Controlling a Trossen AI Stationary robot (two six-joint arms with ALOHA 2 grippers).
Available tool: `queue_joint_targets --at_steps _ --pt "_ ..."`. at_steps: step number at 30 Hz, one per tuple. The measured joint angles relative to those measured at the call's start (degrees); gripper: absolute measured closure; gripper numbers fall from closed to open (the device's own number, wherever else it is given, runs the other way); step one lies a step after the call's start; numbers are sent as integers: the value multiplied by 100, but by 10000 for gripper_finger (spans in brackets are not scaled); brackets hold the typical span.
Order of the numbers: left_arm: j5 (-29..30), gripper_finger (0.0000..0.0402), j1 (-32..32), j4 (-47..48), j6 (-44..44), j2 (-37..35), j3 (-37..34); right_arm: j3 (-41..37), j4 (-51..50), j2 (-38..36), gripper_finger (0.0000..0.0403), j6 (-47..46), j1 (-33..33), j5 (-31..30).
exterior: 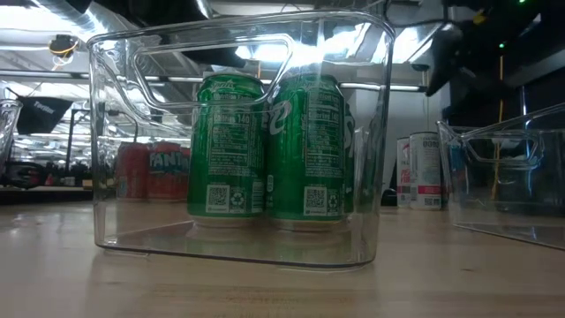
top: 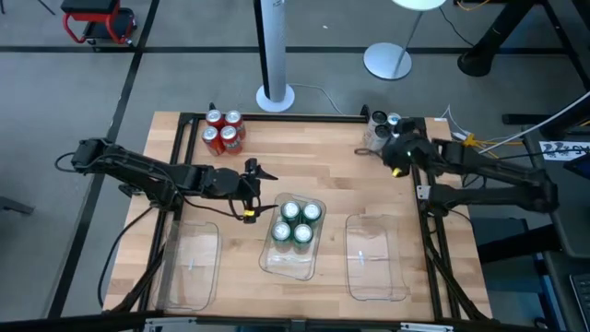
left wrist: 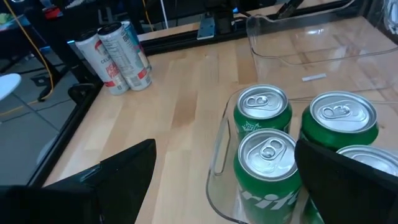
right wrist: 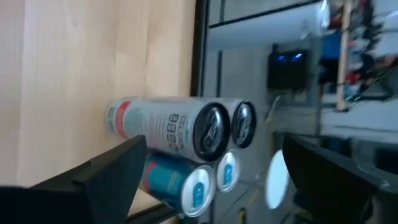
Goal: Sort soda cans
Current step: Put the white-pink soda can into the right transparent bin
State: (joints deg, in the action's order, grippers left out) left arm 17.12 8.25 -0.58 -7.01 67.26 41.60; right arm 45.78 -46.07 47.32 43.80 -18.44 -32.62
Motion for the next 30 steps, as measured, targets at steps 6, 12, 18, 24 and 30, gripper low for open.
queue_joint_targets --at_steps 6,12,18,24,30 --pt "0 31 0 0 -78 0 0 2 -48 187 27 329 -1210 959" --pt "-1 31 0 0 -208 0 0 4 364 449 27 620 -2125 1451" --pt "-1 31 0 95 -243 0 0 4 512 925 27 835 -2690 1860" --pt "0 31 0 251 -197 0 0 4 875 1471 27 942 -2786 2169" --pt "0 31 0 309 -155 0 0 -4 922 1708 27 1072 -2776 2382"
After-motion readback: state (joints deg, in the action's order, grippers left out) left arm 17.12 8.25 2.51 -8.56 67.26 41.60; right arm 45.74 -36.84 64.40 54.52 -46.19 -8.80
